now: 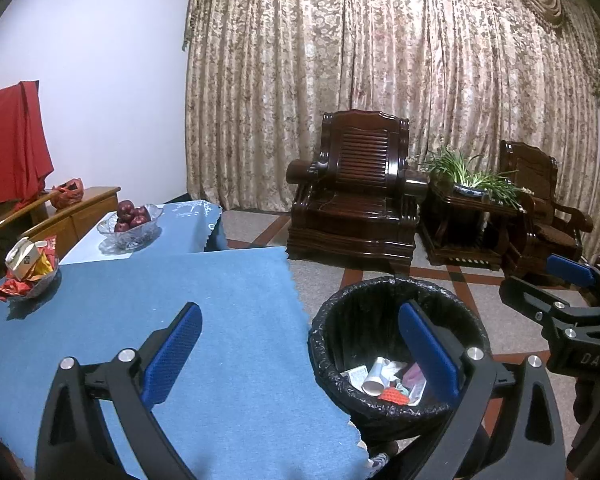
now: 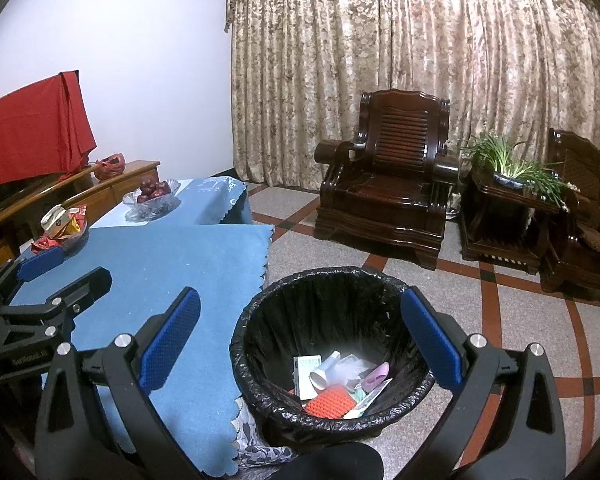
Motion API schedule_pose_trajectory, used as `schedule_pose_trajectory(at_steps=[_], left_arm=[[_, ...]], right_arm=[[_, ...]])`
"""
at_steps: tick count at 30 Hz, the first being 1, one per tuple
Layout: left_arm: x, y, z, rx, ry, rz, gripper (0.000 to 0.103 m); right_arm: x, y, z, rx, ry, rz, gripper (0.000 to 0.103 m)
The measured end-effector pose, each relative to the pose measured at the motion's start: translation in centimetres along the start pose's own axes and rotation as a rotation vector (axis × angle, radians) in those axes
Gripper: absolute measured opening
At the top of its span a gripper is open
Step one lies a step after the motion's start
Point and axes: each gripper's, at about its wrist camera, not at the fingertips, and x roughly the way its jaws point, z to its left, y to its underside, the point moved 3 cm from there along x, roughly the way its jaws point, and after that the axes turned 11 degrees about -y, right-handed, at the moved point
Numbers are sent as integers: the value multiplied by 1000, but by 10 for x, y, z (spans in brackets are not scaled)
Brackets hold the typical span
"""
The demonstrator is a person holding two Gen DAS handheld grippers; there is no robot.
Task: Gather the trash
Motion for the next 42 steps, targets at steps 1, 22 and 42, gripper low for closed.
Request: schedule_pose_trajectory(at_steps=[1,22,42], left_arm=[[0,0,0,0,0,-1,97],[-1,-1,1,2,0,0,97],[0,-1,1,3,-1,1,97]], right_arm=[[0,-1,0,0,0,-1,98],[0,-1,0,0,0,-1,98],[0,1,0,1,0,-2,98]])
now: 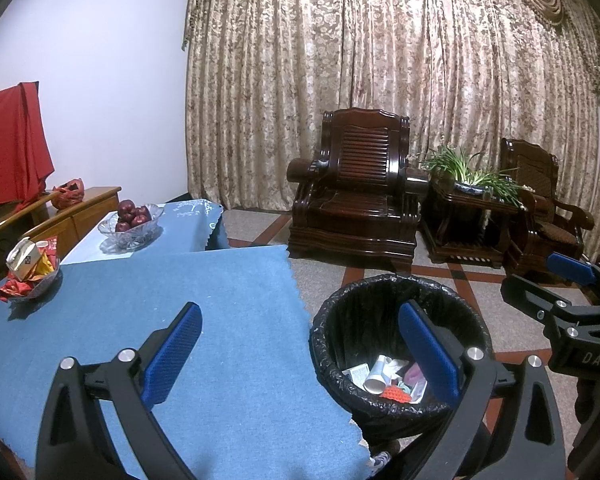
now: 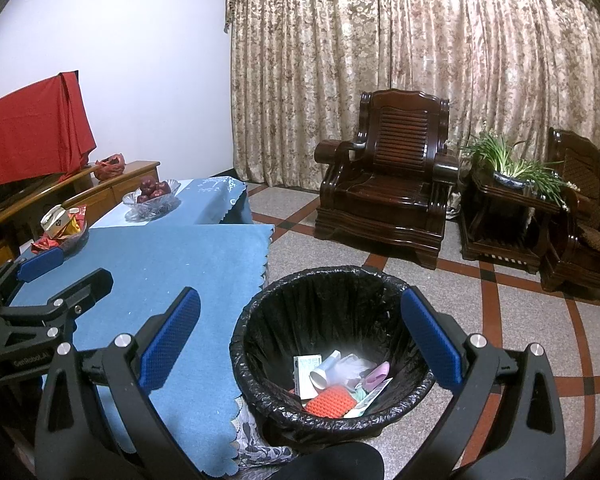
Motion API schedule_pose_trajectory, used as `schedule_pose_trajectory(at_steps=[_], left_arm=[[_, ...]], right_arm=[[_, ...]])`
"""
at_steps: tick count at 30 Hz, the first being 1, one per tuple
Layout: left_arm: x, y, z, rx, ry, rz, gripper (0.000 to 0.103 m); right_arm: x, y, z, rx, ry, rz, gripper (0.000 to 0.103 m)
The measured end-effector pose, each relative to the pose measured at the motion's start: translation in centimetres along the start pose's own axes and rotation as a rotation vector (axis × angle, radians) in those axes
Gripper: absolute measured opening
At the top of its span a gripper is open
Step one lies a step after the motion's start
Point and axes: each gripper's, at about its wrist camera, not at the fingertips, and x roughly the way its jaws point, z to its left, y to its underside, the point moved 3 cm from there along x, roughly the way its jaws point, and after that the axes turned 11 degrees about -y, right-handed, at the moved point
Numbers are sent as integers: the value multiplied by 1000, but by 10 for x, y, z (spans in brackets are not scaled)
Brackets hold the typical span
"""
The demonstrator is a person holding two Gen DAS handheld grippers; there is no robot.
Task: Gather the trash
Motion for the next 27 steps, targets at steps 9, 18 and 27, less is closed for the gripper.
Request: schedule_pose_trajectory(at_steps=[9,18,27], left_arm=[[0,0,1,0,0,0,97],[0,0,1,1,-1,0,97],[-1,1,3,1,-2,2,97]], right_arm=[[0,0,0,0,0,1,98],[0,1,0,0,0,0,98],[0,1,0,0,0,2,98]])
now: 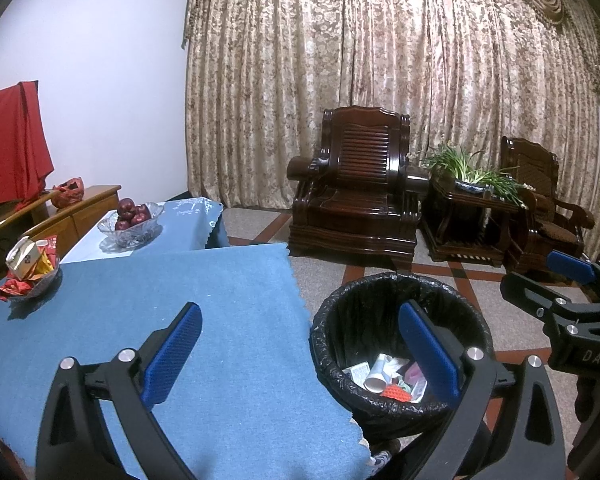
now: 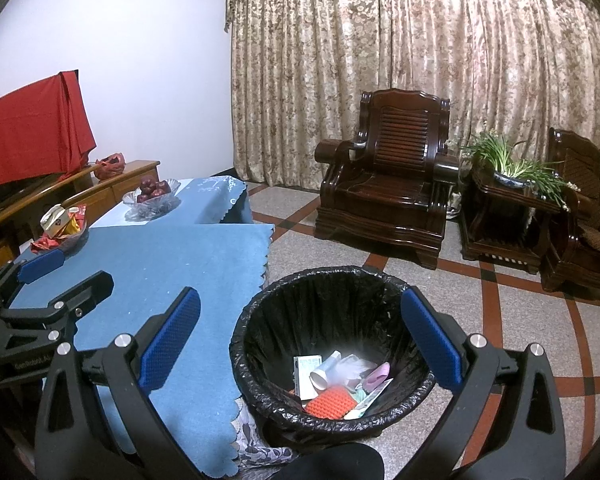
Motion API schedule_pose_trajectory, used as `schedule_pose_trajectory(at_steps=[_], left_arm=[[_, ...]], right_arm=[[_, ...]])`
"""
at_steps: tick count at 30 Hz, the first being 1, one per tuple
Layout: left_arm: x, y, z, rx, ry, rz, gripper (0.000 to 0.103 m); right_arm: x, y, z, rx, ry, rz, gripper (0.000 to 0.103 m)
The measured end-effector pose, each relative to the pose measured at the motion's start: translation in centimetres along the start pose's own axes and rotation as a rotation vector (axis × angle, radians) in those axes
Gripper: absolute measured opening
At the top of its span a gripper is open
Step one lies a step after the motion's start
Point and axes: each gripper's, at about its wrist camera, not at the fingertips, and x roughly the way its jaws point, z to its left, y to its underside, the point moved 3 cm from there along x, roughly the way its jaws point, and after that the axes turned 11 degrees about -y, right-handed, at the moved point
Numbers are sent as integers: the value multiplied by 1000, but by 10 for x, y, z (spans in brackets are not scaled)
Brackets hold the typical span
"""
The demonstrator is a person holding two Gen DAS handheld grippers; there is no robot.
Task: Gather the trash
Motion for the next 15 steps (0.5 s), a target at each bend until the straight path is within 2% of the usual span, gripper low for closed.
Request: schedule_pose_trajectory(at_steps=[15], left_arm=[[3,7,3,3,2,8,97]], right_arm=[[6,-2,-1,6,-1,7,98]])
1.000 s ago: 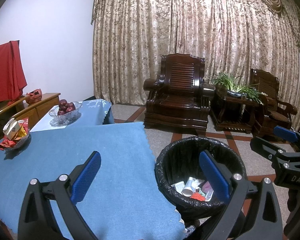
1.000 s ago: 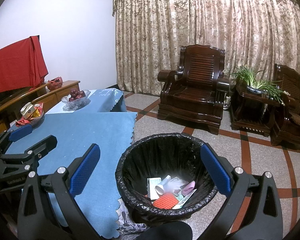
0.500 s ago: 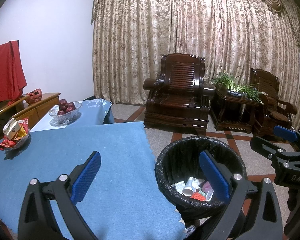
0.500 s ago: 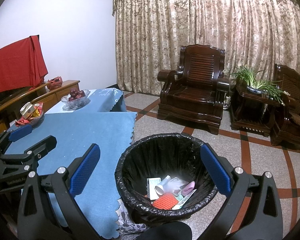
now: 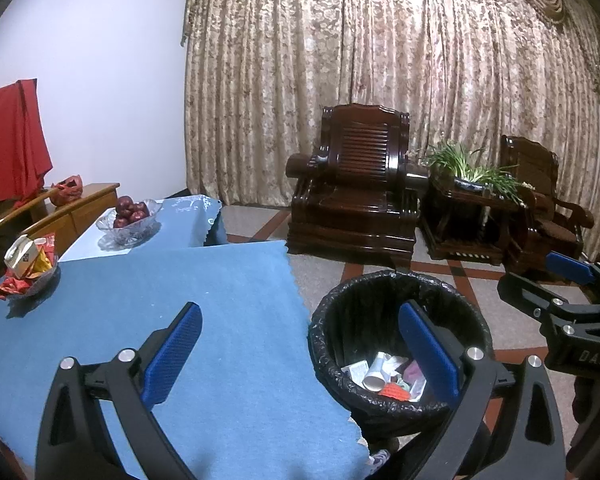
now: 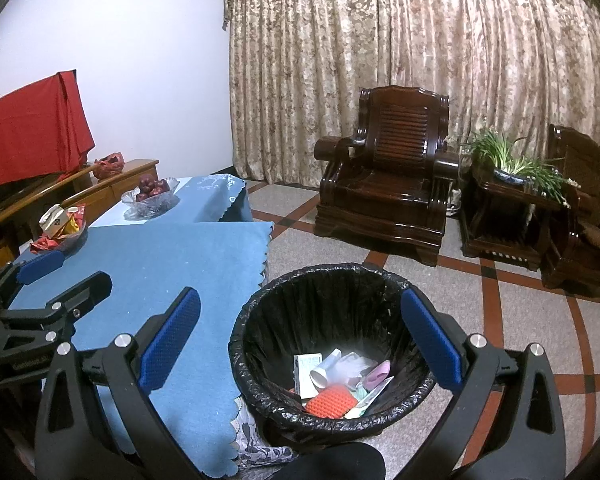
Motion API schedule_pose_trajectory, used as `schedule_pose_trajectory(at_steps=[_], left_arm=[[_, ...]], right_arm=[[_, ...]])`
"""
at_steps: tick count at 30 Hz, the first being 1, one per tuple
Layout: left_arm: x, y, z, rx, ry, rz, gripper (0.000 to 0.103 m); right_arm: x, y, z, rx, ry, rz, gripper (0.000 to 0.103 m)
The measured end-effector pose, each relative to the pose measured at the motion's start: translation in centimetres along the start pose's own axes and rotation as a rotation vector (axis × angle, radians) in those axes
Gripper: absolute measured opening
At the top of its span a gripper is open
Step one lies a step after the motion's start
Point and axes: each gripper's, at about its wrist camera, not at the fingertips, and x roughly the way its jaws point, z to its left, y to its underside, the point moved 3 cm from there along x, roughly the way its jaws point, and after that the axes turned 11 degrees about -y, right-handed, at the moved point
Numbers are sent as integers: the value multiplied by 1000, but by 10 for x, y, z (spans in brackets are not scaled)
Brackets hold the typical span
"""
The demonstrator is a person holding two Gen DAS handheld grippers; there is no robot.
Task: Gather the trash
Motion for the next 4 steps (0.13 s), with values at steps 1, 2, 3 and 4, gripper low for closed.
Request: schedule_pose_trajectory(at_steps=[1,2,3,4], left_arm=[[0,0,0,0,0,2,97],[0,0,1,0,0,3,97],[1,1,0,0,0,4,97],[1,2,0,0,1,4,97]], right_arm=[[0,0,0,0,-1,0,98],[1,0,1,-1,-1,-1,98],[1,0,-1,-2,-2,0,98],[3,0,-1,-3,-3,0,98]])
